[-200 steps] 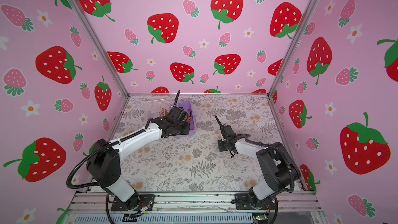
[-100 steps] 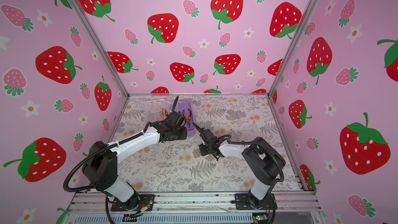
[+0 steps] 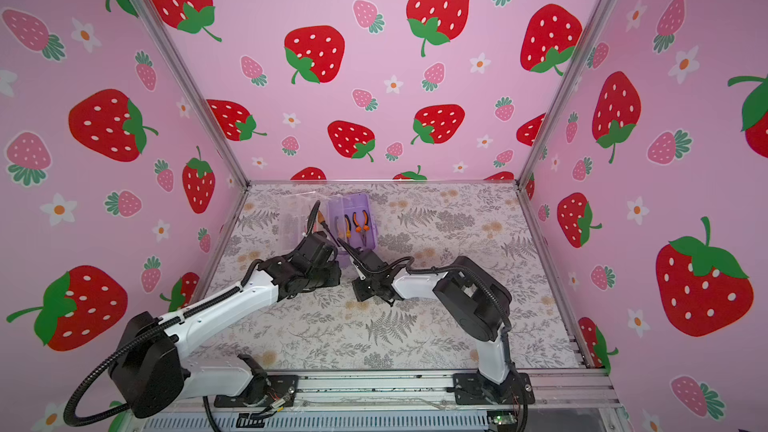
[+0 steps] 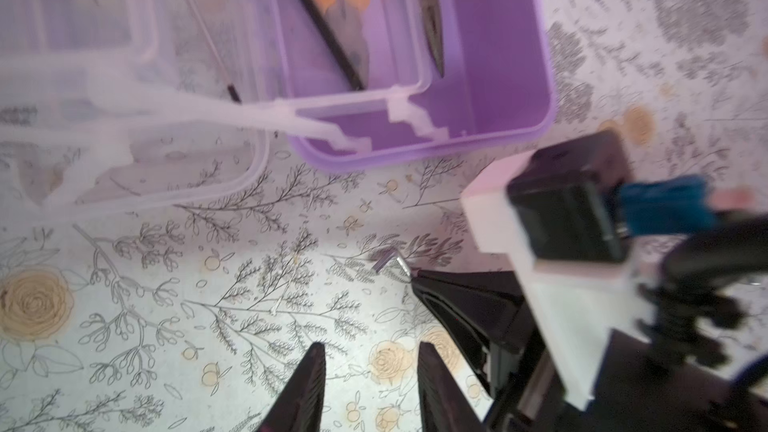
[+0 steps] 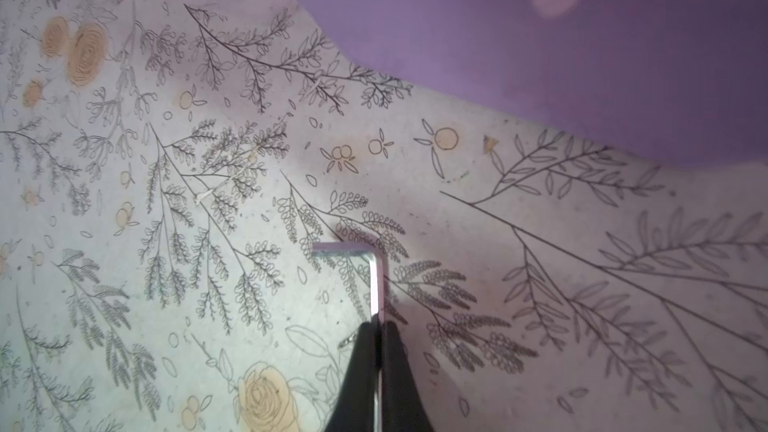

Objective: Pack the tool kit
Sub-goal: 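Lift the hex key toward the left gripper while the left moves to meet it, then close the left gripper on the hex key while the right opens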

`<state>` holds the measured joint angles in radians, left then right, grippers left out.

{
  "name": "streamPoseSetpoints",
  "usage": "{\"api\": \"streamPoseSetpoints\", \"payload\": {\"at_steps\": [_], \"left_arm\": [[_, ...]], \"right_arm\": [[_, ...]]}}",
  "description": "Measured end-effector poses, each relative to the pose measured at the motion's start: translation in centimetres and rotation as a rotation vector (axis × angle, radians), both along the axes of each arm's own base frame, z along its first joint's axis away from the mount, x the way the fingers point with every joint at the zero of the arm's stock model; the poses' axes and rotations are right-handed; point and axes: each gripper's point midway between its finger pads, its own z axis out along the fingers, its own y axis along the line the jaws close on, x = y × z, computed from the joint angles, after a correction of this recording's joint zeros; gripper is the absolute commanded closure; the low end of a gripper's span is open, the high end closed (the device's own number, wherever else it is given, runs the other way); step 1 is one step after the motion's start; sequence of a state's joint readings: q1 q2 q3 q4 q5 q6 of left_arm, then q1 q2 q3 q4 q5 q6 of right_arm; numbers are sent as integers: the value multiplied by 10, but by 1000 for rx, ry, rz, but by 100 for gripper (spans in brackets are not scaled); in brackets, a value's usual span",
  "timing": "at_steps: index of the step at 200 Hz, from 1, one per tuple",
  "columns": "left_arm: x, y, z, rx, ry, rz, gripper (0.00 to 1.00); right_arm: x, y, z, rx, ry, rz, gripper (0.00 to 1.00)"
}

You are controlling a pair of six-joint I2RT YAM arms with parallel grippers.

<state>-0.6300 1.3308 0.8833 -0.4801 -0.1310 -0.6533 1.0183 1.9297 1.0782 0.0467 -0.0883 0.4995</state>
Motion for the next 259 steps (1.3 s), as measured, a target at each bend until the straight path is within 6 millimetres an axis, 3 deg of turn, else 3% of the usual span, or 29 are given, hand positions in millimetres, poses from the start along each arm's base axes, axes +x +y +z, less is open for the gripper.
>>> {"api": "streamPoseSetpoints", "payload": {"at_steps": [51, 81, 150, 188, 259], "left_arm": [[-7, -1, -50, 13, 116, 22, 48], [-3, -10, -65, -23, 138, 26, 48], [16, -18, -79, -72, 120, 60, 50], [26, -19, -85, -92, 107, 85, 51], [34, -25, -84, -129, 89, 92, 54]], "right_arm": [[-1, 6, 0, 24, 9, 9, 97], [-1, 8, 0, 35, 14, 12, 97], [-1, 9, 0, 63, 30, 17, 97], [-4, 10, 1, 102, 58, 29, 75], [-7, -2, 4, 156, 105, 25, 72]]}}
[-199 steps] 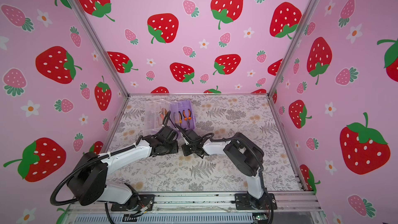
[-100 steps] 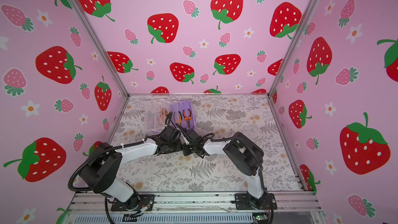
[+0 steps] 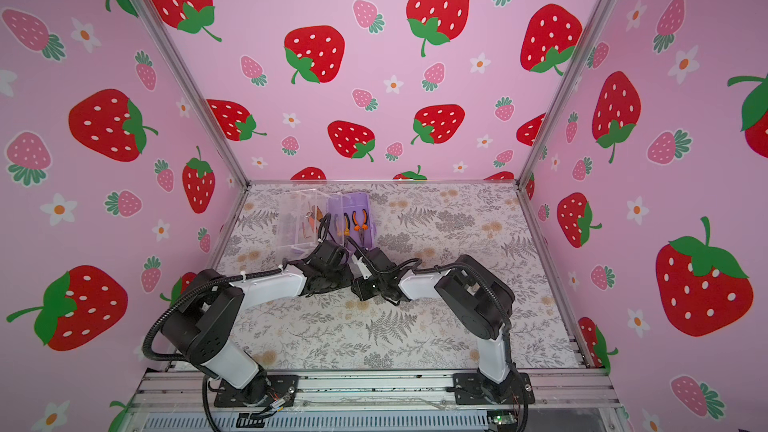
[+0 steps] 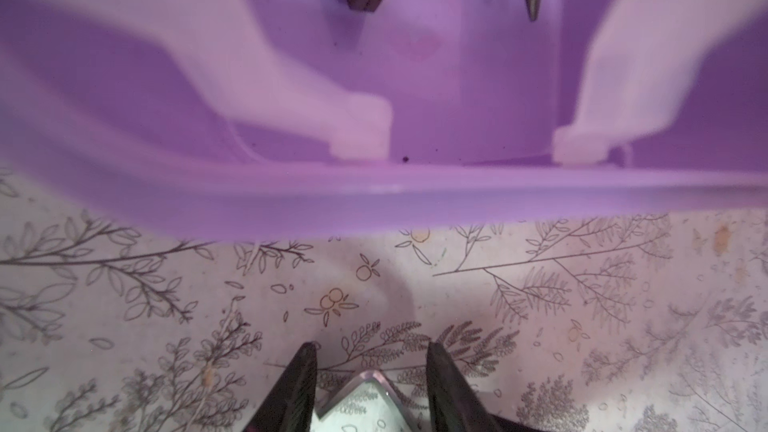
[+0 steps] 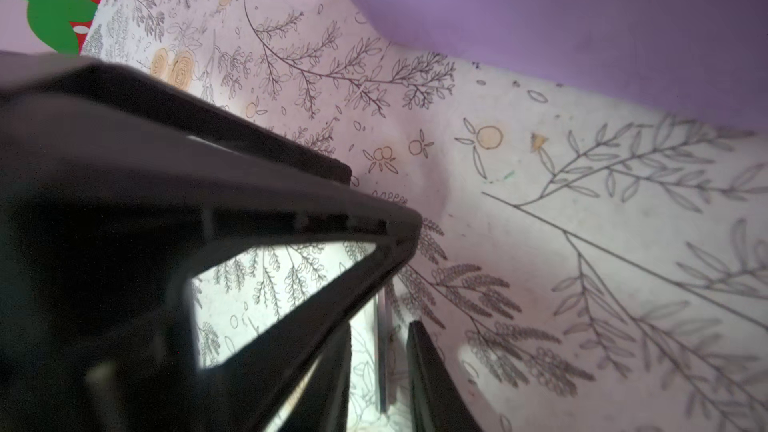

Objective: Pack the tool kit
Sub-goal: 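Close the left gripper on the hex key while the right opens, then carry the hex key toward the lavender box with the left gripper while the right withdraws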

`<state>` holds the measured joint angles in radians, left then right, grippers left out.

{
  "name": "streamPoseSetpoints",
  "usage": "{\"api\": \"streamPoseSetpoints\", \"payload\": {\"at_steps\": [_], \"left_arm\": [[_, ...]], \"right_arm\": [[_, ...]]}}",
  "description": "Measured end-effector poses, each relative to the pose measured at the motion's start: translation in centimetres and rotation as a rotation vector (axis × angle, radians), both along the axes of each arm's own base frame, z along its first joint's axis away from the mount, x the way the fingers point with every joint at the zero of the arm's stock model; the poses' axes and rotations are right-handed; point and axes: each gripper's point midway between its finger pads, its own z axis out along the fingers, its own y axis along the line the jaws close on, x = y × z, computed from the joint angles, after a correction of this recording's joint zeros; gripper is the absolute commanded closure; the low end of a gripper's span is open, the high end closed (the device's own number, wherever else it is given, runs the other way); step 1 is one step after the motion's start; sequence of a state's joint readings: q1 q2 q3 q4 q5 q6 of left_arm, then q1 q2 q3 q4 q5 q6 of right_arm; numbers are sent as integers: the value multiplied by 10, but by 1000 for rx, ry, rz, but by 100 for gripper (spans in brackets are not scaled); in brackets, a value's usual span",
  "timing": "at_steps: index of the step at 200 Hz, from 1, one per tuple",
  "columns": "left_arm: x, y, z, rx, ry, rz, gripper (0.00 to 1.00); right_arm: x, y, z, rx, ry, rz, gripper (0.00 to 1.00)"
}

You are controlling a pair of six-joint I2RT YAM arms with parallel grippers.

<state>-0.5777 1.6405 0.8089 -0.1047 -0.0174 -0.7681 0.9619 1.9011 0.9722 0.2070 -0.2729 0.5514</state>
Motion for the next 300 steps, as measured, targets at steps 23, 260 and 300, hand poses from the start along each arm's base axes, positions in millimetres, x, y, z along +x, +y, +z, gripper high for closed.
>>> {"api": "streamPoseSetpoints", "payload": {"at_steps": [23, 260, 300], "left_arm": [[0, 0, 0, -2, 0, 1, 54], [-38, -27, -6, 241, 163, -72, 39], [-25, -36, -6, 252, 166, -78, 60]], "right_arm": [[-6, -19, 2, -15, 28, -10, 70], [18, -137, 69, 21, -70, -232, 65], [18, -148, 66, 16, -73, -244, 65]]}}
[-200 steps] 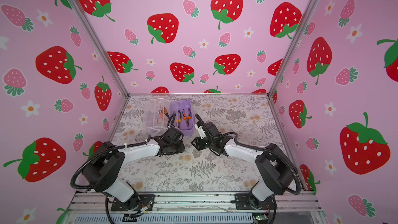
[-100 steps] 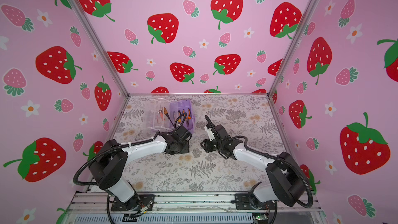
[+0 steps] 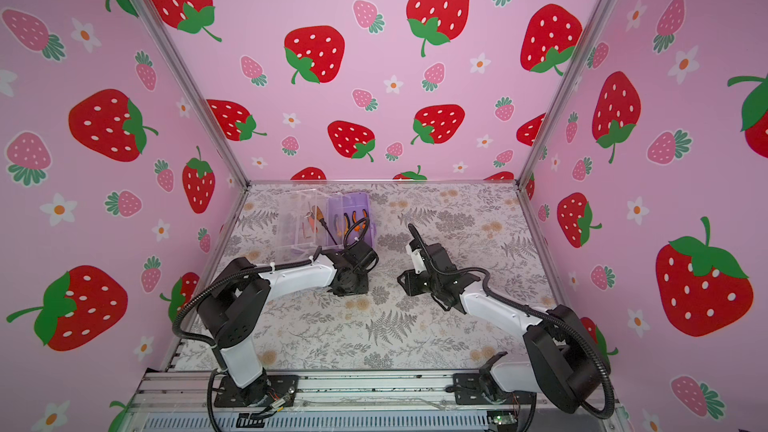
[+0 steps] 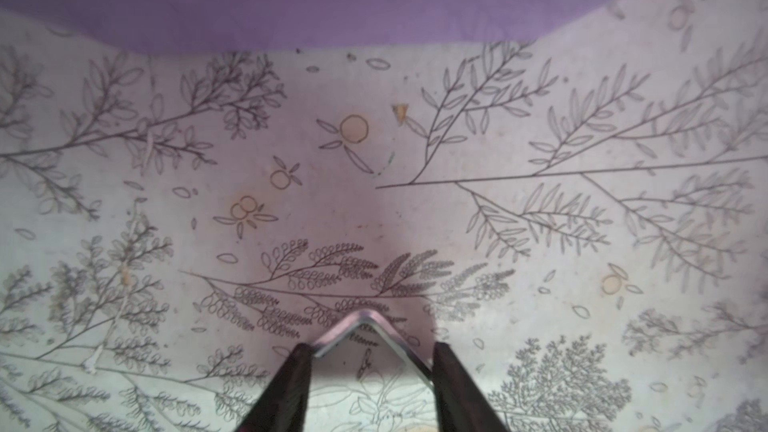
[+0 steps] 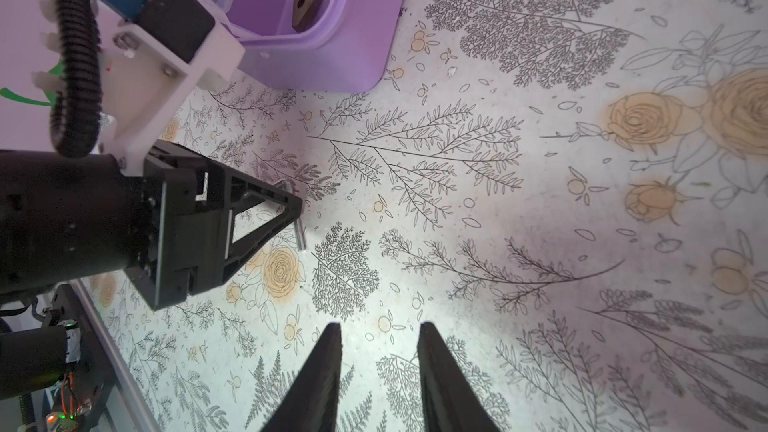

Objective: Pack the tool kit
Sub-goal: 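Carry the hex key toward the lavender box with the left gripper while the right withdraws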

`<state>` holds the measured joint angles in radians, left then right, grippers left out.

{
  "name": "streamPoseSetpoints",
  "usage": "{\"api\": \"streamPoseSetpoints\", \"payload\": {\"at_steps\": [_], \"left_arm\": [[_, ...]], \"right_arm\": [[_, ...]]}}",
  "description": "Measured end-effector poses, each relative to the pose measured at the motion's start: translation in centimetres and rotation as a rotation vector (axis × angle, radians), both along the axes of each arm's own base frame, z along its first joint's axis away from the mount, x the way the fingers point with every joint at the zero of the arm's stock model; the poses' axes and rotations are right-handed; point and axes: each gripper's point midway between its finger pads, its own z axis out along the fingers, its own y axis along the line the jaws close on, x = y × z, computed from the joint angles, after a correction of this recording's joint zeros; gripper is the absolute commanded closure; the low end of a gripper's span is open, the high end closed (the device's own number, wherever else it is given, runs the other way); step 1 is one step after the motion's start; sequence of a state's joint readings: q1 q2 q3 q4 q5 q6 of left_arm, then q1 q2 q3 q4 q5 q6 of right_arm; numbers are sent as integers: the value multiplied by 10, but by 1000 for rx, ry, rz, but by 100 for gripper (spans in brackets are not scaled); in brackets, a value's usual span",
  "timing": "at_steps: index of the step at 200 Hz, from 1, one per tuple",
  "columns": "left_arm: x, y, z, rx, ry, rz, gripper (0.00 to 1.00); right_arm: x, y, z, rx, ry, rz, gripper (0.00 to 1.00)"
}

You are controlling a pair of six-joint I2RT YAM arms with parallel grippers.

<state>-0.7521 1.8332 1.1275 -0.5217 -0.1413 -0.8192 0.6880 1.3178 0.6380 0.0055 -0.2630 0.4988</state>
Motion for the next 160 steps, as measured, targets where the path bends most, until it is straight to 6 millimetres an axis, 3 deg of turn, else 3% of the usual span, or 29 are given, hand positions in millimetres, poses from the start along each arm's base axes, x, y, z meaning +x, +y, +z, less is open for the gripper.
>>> {"api": "streamPoseSetpoints", "payload": {"at_steps": [43, 72, 100, 125, 133, 160], "left_arm": [[13, -3, -1, 16, 1, -6, 80], [16, -2, 0, 33, 2, -21, 77], [14, 4, 0, 62, 7, -37, 91], [13, 7, 4, 72, 5, -43, 93], [13, 7, 6, 69, 1, -42, 100], [15, 7, 18, 46, -21, -42, 100]], "right_arm": [[0, -6, -4, -3, 9, -11, 65], [1, -8, -3, 2, 10, -13, 65], [2, -8, -3, 5, 13, -12, 65], [1, -8, -6, 1, 22, -9, 65], [1, -8, -7, -1, 25, -9, 65], [1, -8, -8, -2, 27, -8, 65]]}}
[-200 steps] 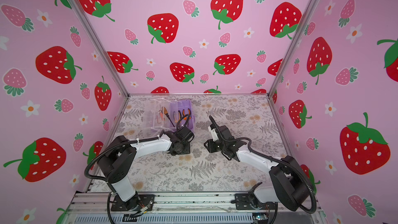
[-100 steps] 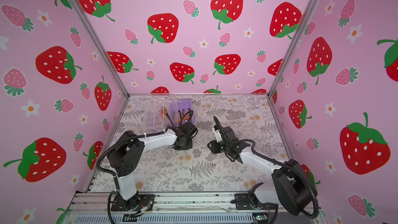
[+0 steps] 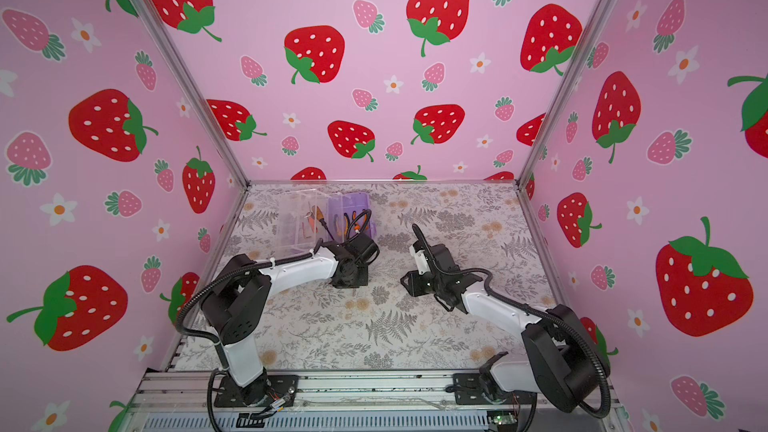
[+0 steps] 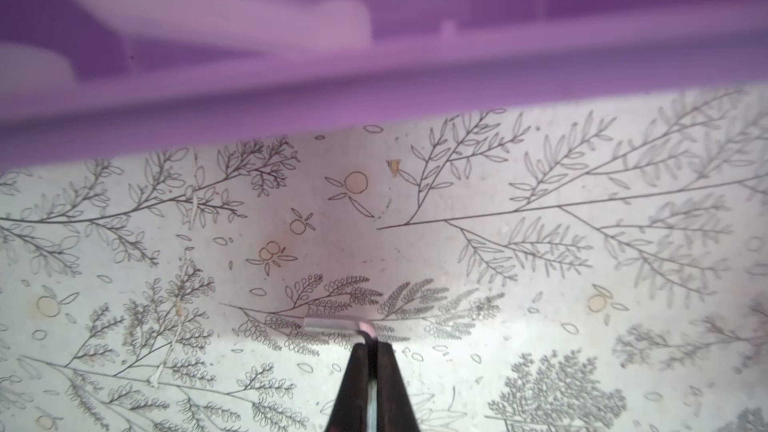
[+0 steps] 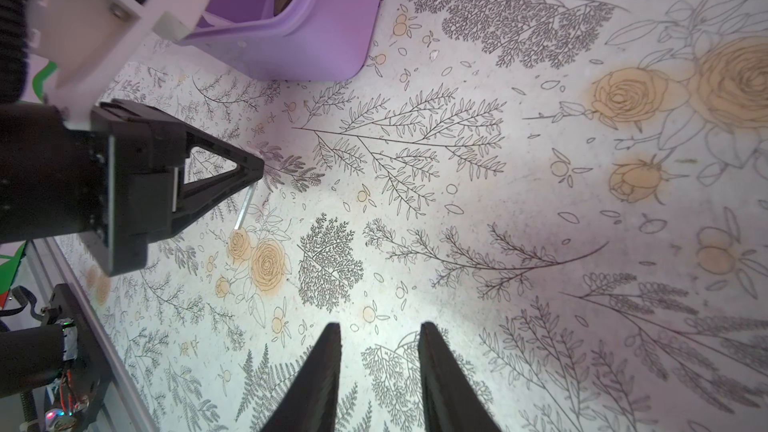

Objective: Pack the tool kit
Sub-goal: 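Carry the hex key toward the lavender box with the left gripper while the right withdraws, then drop the hex key into the clear compartment while the right reaches for the bolt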

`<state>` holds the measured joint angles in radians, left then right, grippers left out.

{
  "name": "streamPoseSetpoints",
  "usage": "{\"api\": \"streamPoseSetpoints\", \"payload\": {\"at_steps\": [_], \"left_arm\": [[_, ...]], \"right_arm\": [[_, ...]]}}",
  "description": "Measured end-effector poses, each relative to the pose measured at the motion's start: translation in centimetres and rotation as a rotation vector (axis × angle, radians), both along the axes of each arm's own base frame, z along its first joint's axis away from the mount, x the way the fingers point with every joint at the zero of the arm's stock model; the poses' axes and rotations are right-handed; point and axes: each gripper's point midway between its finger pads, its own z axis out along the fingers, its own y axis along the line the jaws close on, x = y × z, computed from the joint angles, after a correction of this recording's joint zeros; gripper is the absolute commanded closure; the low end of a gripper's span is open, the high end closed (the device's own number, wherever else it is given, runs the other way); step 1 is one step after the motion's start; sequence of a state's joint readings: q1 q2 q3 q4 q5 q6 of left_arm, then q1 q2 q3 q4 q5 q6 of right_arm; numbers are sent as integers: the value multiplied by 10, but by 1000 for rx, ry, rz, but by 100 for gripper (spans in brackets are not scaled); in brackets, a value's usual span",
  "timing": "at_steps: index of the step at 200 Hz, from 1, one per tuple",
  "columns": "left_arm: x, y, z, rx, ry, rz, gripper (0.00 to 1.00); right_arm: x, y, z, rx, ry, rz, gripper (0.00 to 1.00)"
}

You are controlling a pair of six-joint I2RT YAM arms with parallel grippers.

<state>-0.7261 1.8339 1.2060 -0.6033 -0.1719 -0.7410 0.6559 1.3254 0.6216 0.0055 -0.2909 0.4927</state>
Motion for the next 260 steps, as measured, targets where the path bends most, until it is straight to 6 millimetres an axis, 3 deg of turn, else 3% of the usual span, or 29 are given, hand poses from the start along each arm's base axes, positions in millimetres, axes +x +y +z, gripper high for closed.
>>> {"api": "streamPoseSetpoints", "payload": {"at_steps": [27, 48, 91, 134, 158, 178, 200, 260], "left_arm": [[3, 5, 23, -26, -36, 1, 100], [8, 20, 55, -57, -88, 19, 100], [32, 84, 125, -96, -239, 143, 100], [77, 136, 166, -94, -326, 256, 100], [105, 169, 161, -105, -322, 346, 100], [120, 182, 147, -106, -290, 381, 100], [134, 175, 135, -132, -259, 370, 100], [176, 152, 131, -168, -256, 325, 100]], "right_arm": [[1, -1, 0, -1, 0, -4, 65], [2, -2, 0, -2, 0, -9, 65], [3, -3, 0, -1, 0, -11, 65], [3, -3, -8, -16, 18, -12, 65], [4, -2, -17, -33, 41, -12, 65], [8, 1, -20, -40, 51, -12, 65], [15, 4, -22, -47, 56, -11, 65], [19, 5, -30, -53, 69, -5, 65]]}}
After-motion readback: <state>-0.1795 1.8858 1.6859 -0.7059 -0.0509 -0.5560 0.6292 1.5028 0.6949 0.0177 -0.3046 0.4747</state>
